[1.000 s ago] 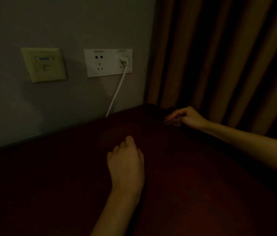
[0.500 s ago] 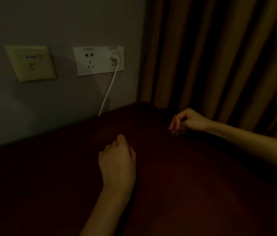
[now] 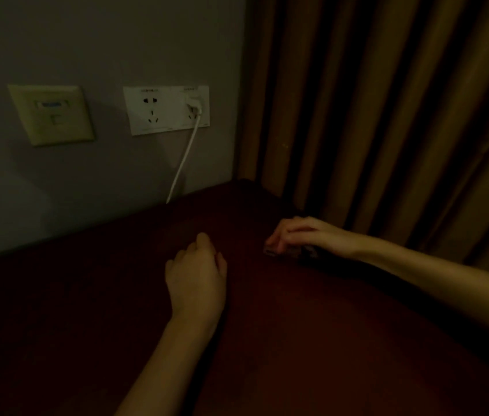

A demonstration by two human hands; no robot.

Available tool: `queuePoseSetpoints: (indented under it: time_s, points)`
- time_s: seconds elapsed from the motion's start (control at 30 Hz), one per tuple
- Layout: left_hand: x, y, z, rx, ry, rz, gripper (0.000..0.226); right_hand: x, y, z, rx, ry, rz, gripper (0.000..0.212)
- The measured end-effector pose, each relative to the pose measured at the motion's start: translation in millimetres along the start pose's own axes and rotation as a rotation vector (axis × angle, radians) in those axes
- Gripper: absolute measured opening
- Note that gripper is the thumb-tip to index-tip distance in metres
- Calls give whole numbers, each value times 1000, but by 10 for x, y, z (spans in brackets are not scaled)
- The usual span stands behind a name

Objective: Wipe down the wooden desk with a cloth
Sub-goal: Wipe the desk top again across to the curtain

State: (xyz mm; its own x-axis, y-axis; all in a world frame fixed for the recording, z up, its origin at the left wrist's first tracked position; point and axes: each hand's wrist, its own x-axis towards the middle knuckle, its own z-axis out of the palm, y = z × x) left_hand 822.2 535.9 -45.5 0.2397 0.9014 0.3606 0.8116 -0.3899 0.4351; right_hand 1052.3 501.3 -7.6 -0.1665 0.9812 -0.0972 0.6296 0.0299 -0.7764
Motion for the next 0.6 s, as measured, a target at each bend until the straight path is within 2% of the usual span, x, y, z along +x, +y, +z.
queuePoseSetpoints:
  time_s: [0.1,0.2,0.27,0.33,0.43,0.47,0.53,0.6]
  points:
    - [-29,-20,22,-20,31,27,14,-182,111,-51,-1,119,29,33]
    - [-10,-18,32,0,48,55,14,252,136,-140,-255,241,61,38]
    - [4,-36,47,-9,28,47,14,580,19,-126,-408,245,107,28]
    - [13,-27,33,2,21,33,15,740,-192,45,-430,234,88,22]
    - [12,-28,30,6,36,33,16,510,-385,430,-421,88,-93,38]
    - [13,-25,28,7,48,38,17,328,-359,497,-430,27,-104,39]
    - [7,-15,27,11,63,46,17,-52,-133,392,-467,-18,-69,38]
    - [-31,12,36,36,68,51,18,-343,145,36,-436,79,57,21]
